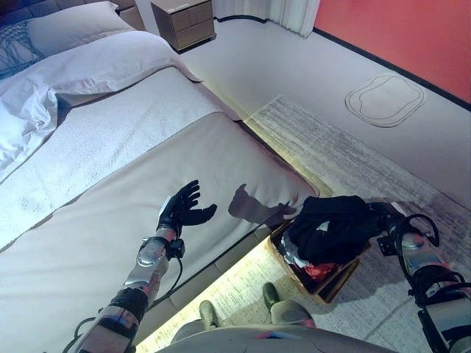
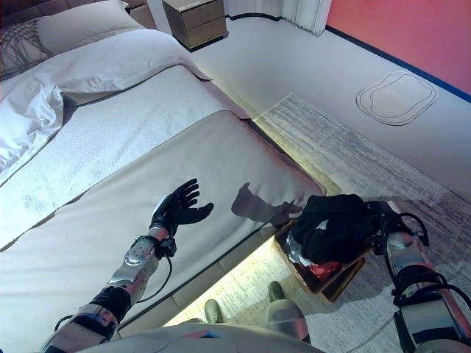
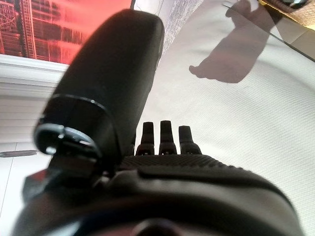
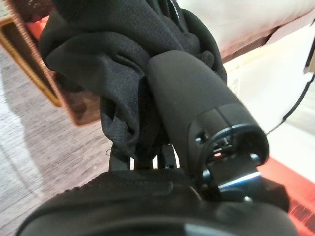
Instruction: Pick up the clothes from the bed and place them into the basket
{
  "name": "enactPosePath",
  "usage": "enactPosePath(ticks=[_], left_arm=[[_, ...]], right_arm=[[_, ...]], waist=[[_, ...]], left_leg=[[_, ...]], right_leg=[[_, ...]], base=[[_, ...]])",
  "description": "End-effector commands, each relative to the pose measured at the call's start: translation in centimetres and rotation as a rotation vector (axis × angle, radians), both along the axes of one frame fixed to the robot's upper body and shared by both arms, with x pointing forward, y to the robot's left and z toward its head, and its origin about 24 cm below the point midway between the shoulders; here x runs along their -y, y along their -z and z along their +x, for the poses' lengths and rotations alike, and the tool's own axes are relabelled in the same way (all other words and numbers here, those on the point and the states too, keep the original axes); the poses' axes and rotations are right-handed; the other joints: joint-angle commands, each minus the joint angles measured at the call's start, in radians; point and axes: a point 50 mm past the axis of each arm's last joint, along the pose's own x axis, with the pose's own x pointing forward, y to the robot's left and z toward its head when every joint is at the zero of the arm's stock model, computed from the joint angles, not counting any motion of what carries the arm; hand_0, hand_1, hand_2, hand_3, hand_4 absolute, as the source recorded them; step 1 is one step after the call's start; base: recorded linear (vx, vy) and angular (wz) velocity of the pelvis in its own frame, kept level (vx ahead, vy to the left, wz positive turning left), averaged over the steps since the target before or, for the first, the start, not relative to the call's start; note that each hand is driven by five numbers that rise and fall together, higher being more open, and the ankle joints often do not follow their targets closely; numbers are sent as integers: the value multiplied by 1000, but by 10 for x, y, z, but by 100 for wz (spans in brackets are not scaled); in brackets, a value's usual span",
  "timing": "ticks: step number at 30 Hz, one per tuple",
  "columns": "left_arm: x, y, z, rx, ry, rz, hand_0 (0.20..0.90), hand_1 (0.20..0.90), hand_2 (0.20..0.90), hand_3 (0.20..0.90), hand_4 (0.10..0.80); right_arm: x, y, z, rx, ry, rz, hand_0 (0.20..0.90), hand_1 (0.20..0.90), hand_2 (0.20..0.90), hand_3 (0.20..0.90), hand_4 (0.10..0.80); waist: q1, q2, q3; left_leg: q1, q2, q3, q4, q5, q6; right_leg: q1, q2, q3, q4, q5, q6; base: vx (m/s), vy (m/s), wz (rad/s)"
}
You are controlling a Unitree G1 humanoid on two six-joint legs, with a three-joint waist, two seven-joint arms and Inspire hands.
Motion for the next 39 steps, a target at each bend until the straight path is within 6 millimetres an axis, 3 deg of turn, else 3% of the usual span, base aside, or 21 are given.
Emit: enactPosePath(ticks=[1,2,3,16,29,34,37,39], left_arm=[[3,-33,23,198,59,-7,900,900,900,900,800],[4,-32,22,194,64,-8,900,900,900,900,800],[5,-31,22,193,68,-9,900,900,900,900,800],[10,-24,17,167,78,-30,900,900,900,900,800],[6,-14,11,120,51,-14,900,900,900,900,800],[3,-6,3,88,30,-28,900,900,900,900,800],[4,4,-10,69,8,-28,900,900,900,900,800],[5,7,-16,59,-2,-27,900,900,900,900,800]], right_arm=[[18,-35,18,186,64,-67,300,300,300,200,100],[18,-34,17,179,66,-69,429,429,429,351,251],[18,-33,17,180,65,-71,900,900,900,900,800],[13,-40,23,214,2,-76,900,900,900,900,800],[-14,-42,35,267,-127,-36,900,900,900,900,800],[-45,-36,39,353,-194,38,900,900,900,900,800],[-86,-25,33,421,-291,48,900,900,900,900,800],[-100,-21,29,446,-333,34,900,900,900,900,800]], waist=[[23,-26,-67],[23,-26,-68],[23,-26,-68],[22,-26,-76],[36,-36,-76],[50,-37,-77],[60,-35,-80],[62,-34,-84]], left_leg=[[38,0,-17,45,-168,20],[38,1,-16,44,-167,18],[39,2,-16,44,-167,18],[44,3,-19,39,-165,15],[40,0,-49,30,-157,15],[42,-4,-77,18,-150,15],[40,-6,-100,16,-147,13],[38,-7,-109,17,-146,14]], right_leg=[[-65,3,-59,52,-27,13],[-64,3,-58,50,-26,14],[-64,3,-57,51,-26,14],[-61,4,-49,48,-25,14],[-53,-4,-63,49,-31,15],[-37,-7,-80,44,-36,11],[-28,-8,-89,44,-42,9],[-26,-8,-91,45,-45,9]], base=[[0,0,0],[0,0,0],[0,0,0],[0,0,0],[5,-4,3],[35,-15,6],[78,-11,16],[58,-6,19]])
